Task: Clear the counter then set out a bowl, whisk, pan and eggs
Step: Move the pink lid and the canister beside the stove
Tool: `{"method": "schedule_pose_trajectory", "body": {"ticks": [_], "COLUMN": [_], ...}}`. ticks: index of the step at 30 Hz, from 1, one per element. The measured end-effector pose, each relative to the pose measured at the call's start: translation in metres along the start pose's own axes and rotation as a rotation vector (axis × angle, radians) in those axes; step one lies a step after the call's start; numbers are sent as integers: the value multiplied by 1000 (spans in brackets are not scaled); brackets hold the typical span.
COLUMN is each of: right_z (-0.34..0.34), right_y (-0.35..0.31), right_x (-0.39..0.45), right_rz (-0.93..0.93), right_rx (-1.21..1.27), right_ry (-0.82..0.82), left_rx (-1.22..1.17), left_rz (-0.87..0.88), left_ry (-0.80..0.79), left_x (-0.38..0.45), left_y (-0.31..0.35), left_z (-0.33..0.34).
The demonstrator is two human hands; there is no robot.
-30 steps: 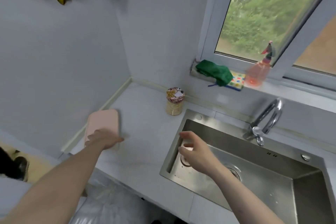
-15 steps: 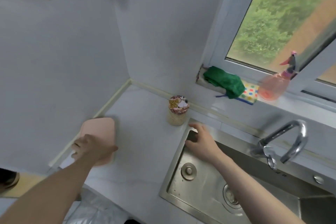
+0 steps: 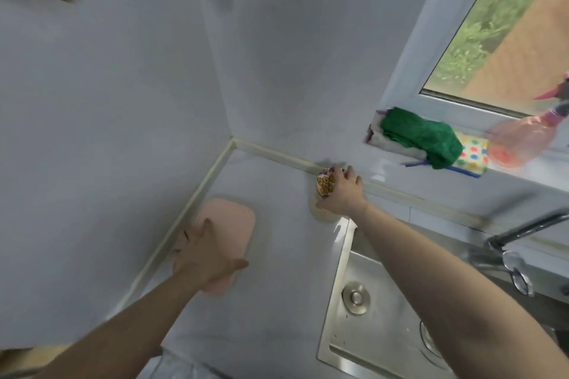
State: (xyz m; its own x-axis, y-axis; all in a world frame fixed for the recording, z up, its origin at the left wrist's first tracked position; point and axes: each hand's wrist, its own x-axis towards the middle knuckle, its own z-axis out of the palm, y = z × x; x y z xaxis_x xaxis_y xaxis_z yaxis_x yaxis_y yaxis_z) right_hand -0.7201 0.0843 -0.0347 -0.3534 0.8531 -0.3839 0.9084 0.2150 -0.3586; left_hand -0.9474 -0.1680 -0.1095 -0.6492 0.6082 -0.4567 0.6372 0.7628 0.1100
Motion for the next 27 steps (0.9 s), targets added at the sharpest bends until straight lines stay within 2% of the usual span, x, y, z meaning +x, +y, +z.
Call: {"method": "schedule_pose_trajectory", "body": {"ticks": [2,7,15,22,24,27], "right_z": [1,10,46,97,106,114], "right_y": [2,0,-6,1,5,9], "right_x": [7,9,-63,-129,-142,-155], "right_rz": [19,22,-31,-41,-33,2], "right_rx": [-6,24,38,181,237,319], "right_ry": [-27,50,-20,118,162,191], "left_rx": [8,-7,-54,-113,-100,-296], "left_rz": [26,59,64,36,38,-67], "left_ry": [-5,-10,-28,60,32,-69], "left_x": [9,19,23,33,38,45], "left_y": [2,0,1,0,-7,-29], "left_z": [2,0,-8,-20,-27,-33]}}
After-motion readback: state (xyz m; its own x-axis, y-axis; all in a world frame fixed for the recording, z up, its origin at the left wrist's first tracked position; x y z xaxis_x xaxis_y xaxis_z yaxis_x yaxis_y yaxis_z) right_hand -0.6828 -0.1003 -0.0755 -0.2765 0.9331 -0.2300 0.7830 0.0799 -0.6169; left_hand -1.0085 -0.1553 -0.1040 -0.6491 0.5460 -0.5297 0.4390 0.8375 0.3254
